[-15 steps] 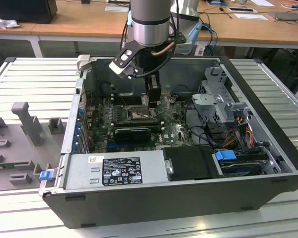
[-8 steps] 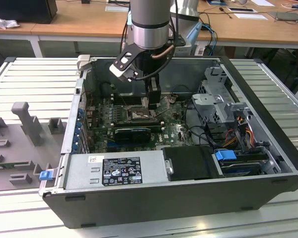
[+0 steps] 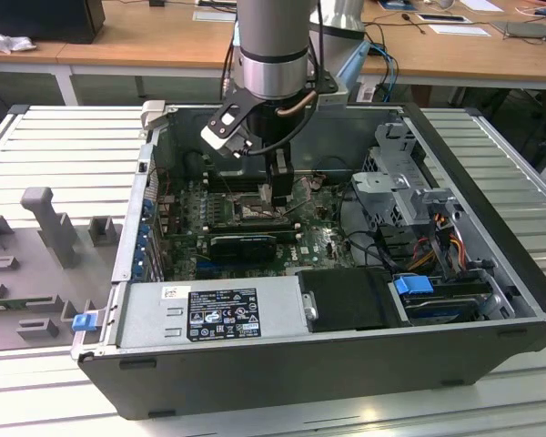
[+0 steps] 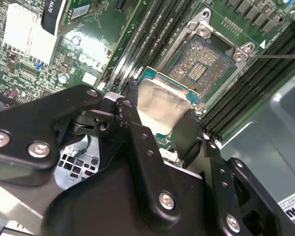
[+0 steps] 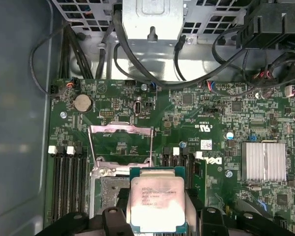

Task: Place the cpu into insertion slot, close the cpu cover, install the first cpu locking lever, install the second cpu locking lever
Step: 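Place the cpu into insertion slot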

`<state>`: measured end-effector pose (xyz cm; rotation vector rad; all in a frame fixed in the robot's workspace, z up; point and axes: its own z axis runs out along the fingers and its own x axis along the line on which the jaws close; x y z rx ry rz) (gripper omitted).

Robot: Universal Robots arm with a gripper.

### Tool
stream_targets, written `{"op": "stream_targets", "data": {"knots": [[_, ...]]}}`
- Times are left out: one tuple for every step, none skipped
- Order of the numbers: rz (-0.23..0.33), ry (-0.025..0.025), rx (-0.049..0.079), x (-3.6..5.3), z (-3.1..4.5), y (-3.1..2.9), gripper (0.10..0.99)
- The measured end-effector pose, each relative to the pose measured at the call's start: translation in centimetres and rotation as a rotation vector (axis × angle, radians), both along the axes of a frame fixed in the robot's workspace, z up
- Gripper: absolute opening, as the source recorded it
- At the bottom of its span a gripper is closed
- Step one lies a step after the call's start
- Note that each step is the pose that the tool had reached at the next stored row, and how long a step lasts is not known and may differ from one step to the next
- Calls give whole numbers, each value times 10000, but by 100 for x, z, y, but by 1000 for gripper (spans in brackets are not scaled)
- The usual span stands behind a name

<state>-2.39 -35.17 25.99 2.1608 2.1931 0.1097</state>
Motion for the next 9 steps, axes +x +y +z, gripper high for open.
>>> {"op": "stream_targets", "data": {"knots": [[0,0,-5,-11,-21,13,525],[5,0,7,-25,-33,23,525],[7,-1,10,-31,-50,47,525],[8,-1,12,-35,-60,60,525],[8,0,13,-38,-68,69,525],[7,-1,19,-46,-86,87,525],[8,-1,23,-52,-103,101,525],[9,-2,30,-55,-119,107,525],[10,-1,35,-59,-136,114,525]]}}
